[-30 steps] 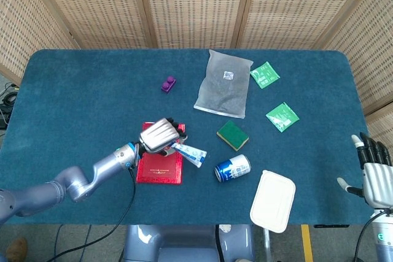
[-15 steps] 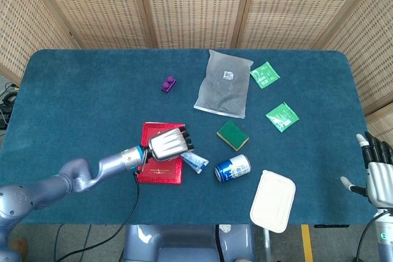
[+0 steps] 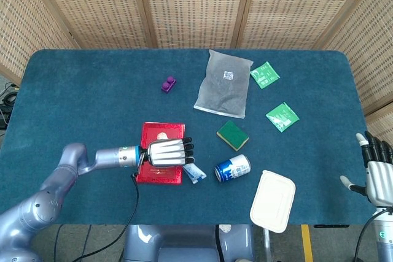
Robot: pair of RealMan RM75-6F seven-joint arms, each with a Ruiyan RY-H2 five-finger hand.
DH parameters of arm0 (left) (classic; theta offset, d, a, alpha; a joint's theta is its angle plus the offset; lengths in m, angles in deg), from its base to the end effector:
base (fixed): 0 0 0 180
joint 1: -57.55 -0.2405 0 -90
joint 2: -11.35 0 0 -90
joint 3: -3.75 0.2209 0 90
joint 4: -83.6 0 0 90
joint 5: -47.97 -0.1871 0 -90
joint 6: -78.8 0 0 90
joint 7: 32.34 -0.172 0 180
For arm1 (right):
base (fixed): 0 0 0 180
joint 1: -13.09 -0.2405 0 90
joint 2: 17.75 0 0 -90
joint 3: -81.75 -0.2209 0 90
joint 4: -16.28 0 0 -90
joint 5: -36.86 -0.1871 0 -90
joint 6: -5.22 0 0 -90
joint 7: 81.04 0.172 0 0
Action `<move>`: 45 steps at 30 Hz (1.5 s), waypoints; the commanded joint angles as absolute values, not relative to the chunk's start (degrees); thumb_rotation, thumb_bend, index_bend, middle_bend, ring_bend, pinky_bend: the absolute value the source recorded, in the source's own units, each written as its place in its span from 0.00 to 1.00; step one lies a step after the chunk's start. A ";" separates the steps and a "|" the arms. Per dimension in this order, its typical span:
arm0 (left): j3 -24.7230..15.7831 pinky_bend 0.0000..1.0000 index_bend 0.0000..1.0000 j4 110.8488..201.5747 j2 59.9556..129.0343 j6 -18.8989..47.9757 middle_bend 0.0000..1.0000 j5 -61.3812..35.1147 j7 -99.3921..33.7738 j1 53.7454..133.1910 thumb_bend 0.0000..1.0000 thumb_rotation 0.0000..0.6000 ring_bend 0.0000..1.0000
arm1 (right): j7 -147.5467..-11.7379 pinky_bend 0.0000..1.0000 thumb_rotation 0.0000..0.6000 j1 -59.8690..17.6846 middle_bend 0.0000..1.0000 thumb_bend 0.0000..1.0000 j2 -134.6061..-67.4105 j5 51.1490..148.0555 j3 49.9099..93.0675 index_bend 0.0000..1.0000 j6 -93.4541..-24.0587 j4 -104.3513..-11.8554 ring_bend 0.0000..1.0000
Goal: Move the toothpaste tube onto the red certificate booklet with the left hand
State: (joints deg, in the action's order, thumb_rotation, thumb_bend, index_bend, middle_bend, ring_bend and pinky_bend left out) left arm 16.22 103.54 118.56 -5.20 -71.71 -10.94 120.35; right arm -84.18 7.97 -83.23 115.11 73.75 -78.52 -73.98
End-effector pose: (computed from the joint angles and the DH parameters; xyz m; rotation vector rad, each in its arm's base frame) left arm -0.0436 0.3316 -0.0435 -2.5943 0.4160 -1.2153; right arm -0.2882 -0.2210 0.1818 1.2490 -0.8662 0.8434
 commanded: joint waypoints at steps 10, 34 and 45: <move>21.15 0.35 0.56 93.21 124.24 -3.41 0.60 -73.71 -12.31 123.72 0.42 1.00 0.39 | -83.37 0.00 1.00 7.95 0.00 0.00 -83.05 113.92 73.25 0.00 -78.00 -73.40 0.00; 18.86 0.00 0.00 91.12 121.19 -3.60 0.00 -65.15 -16.09 125.62 0.00 1.00 0.00 | -82.58 0.00 1.00 7.75 0.00 0.00 -83.08 113.26 73.27 0.00 -76.94 -72.73 0.00; 8.45 0.01 0.00 99.37 112.92 -9.83 0.00 -51.34 -13.08 113.14 0.00 1.00 0.00 | -82.74 0.00 1.00 7.92 0.00 0.00 -82.80 115.38 74.04 0.00 -77.85 -74.09 0.00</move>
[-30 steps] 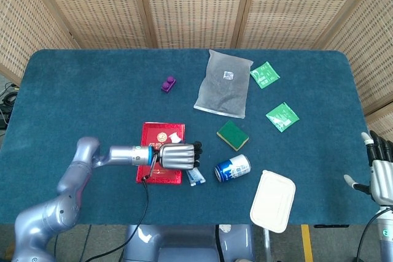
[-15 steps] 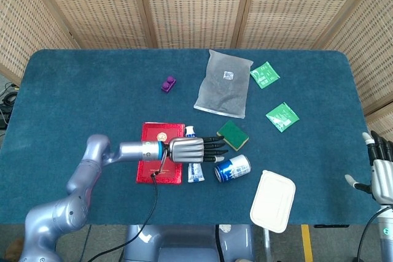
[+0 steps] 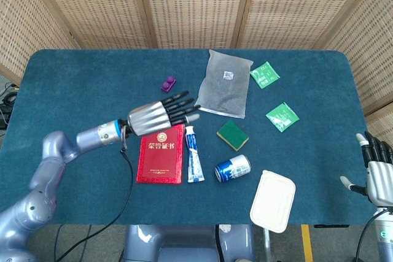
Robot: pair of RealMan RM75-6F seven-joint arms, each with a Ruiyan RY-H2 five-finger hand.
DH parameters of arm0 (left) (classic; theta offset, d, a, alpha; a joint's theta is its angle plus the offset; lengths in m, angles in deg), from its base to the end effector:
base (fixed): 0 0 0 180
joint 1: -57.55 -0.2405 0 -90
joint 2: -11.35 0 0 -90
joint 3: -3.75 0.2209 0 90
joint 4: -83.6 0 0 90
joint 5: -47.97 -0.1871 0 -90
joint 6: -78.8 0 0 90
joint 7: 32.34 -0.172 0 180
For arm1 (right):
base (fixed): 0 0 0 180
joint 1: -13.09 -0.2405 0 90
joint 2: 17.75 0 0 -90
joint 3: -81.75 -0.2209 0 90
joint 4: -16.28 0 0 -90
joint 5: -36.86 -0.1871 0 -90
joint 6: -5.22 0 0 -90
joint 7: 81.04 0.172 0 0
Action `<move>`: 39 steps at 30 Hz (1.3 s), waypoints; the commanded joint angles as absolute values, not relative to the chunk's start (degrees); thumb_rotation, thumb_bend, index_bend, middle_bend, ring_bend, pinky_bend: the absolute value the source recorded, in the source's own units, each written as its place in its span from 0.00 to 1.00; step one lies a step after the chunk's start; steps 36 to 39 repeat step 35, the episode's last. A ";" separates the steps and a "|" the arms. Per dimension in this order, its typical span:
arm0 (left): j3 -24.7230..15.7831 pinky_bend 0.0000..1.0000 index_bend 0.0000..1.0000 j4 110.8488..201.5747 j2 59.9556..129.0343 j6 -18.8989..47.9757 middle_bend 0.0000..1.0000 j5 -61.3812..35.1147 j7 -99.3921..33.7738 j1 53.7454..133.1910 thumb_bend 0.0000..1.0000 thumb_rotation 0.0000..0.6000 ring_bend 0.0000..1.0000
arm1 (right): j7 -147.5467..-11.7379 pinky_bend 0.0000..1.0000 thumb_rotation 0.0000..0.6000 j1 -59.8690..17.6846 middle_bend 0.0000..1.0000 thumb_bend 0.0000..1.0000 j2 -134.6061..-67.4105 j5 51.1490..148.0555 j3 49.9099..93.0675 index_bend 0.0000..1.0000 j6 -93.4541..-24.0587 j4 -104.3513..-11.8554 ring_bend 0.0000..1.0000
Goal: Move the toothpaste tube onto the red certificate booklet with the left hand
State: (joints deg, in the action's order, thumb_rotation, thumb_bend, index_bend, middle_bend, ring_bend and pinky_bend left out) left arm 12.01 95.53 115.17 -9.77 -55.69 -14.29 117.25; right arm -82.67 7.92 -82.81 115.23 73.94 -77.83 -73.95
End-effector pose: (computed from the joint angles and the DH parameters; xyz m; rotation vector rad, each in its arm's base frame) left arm -0.0506 0.3917 0.0455 -2.1277 0.4064 -1.2342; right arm -0.2894 -0.2209 0.1815 1.2527 -0.8880 0.8520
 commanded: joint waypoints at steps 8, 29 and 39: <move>3.94 0.00 0.00 130.17 99.00 -4.47 0.00 -37.54 -20.32 95.77 0.00 1.00 0.00 | -82.40 0.00 1.00 7.78 0.00 0.00 -82.40 117.03 74.65 0.00 -77.96 -75.38 0.00; 9.51 0.00 0.00 183.70 71.13 -10.17 0.00 -27.16 -39.33 71.11 0.00 1.00 0.00 | -80.02 0.00 1.00 8.93 0.00 0.00 -79.74 120.50 75.87 0.00 -80.26 -77.26 0.00; 8.77 0.00 0.00 181.97 71.80 -9.90 0.00 -28.45 -38.03 69.68 0.00 1.00 0.00 | -80.48 0.00 1.00 9.18 0.00 0.00 -79.35 121.35 76.28 0.00 -80.77 -77.53 0.00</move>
